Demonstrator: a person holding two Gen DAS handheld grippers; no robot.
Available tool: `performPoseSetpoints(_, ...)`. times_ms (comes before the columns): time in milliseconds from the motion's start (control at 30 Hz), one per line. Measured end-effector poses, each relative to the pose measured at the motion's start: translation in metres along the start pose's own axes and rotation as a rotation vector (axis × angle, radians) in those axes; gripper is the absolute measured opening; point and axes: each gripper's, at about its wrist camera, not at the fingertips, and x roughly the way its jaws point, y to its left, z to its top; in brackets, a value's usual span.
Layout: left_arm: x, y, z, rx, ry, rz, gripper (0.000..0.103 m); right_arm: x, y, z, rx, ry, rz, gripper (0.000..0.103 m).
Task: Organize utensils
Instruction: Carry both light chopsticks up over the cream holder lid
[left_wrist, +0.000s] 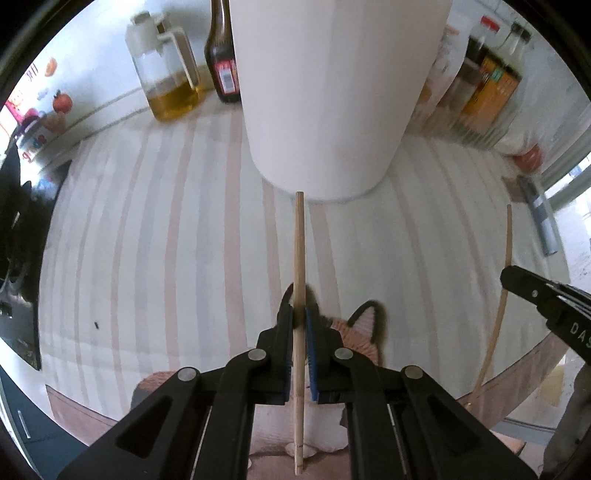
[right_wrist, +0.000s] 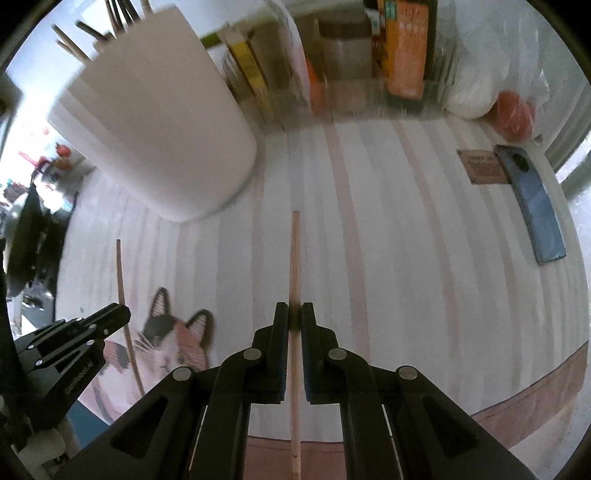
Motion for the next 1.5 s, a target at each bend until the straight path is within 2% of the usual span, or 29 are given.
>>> performPoseSetpoints(167,-0.025,-0.004,0.004,0.007,-0.059,-0.007,0.004,-0.027,-0.004,0.01,-0.014,-0.059,0.028,0.006)
performPoseSetpoints(500,-0.066,-0.004,0.022,-0.004,-0.166,-0.017,0.004,-0.055,0.01,0.017,-0.033,-0.167,0.053,0.006)
performPoseSetpoints(867,-0.093,-0.005,0.039,-0.009,-0.251,-0.016,0.004,-0.084,0.022,0.033,-0.047,-0.3,0.068,0.006)
performPoseSetpoints(1167,-0.136,0.01,0.055,-0.05,-0.338,-0.018,0.004,-0.119,0.038,0.059,-0.05,-0.396,0.113,0.006)
performPoseSetpoints(1500,-0.208,0.026,0.091,-0.112,-0.485,-0.025,0.004,-0.183,0.074,0.109,-0.104,-0.542,0.178,0.006)
